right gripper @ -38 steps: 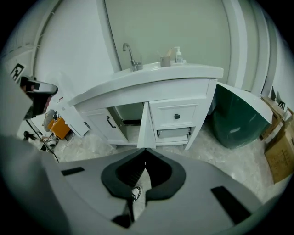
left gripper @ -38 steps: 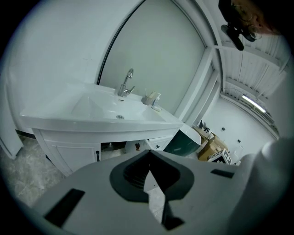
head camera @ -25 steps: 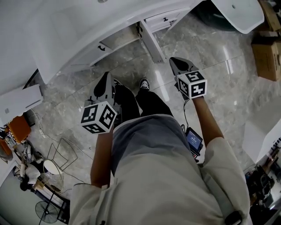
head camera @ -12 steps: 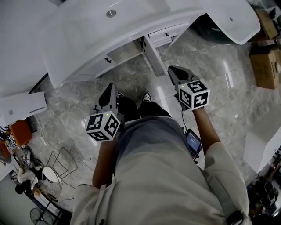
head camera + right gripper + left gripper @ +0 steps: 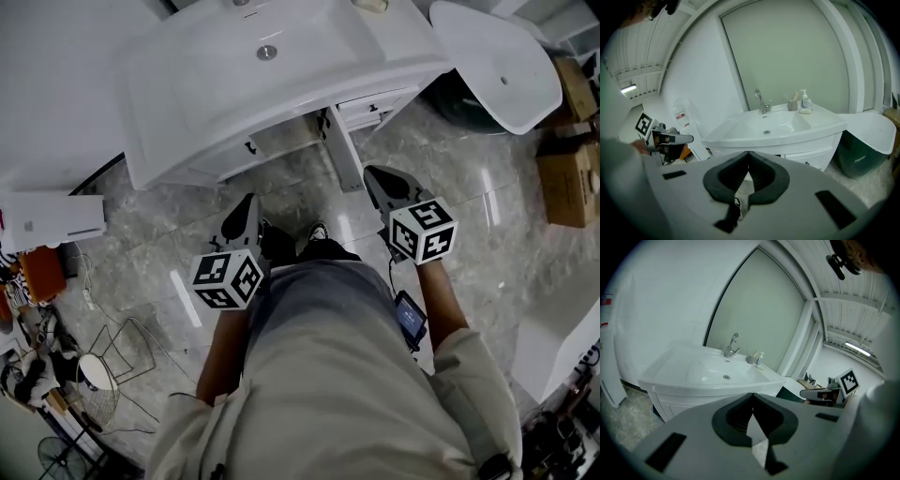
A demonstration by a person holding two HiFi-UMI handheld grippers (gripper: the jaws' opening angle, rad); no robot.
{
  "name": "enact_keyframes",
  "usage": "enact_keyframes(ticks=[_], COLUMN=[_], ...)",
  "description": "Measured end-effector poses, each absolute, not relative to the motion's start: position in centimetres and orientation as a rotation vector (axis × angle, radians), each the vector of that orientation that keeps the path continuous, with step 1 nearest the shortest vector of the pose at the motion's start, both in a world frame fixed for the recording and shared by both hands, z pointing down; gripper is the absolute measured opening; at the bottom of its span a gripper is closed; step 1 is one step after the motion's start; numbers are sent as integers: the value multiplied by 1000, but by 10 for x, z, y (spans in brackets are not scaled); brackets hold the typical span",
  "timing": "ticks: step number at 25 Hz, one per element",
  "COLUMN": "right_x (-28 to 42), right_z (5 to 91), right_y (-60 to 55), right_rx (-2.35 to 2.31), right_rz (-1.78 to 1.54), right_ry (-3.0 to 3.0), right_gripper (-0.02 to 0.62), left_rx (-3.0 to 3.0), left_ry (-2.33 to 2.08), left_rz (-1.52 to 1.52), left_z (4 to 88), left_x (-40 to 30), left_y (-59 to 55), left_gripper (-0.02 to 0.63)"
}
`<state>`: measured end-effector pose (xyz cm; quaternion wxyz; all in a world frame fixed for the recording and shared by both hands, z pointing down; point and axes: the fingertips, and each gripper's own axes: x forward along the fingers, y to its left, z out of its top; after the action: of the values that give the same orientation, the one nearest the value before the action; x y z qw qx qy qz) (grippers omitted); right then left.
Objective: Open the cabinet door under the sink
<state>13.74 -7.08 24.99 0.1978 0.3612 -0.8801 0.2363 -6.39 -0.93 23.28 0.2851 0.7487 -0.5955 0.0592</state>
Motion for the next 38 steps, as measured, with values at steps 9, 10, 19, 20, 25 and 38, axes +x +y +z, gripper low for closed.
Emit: enact_keyframes(ticks=[9,10,19,20,25,38], right_x=[109,105,95,95,104,113], right_z=[196,191,147,146,147,168], right_y=[-64,-62,-49,-49,-55,-38], right_rx=[983,984,1044,1044,1066,1011], right_rz=[539,532,450,449,441,498], right_ry=[-2572,-2584,-2685,-2686,-2665,-2585], right_gripper=[12,12,11,11,11,11], left_rx=[2054,2060,2104,2102,2084,1969], left_ry=[-1686,-1702,-1796,-1796,-1788,-1776], left_rz=[98,76,38,49,83,97], left_z=[192,185,147,148,157,177], left_x=[-79,-80,-87,-86,-84,-86], left_y=[-13,-13,-5,-3,1,32], left_gripper=[0,0,-2,-2,-2,-3])
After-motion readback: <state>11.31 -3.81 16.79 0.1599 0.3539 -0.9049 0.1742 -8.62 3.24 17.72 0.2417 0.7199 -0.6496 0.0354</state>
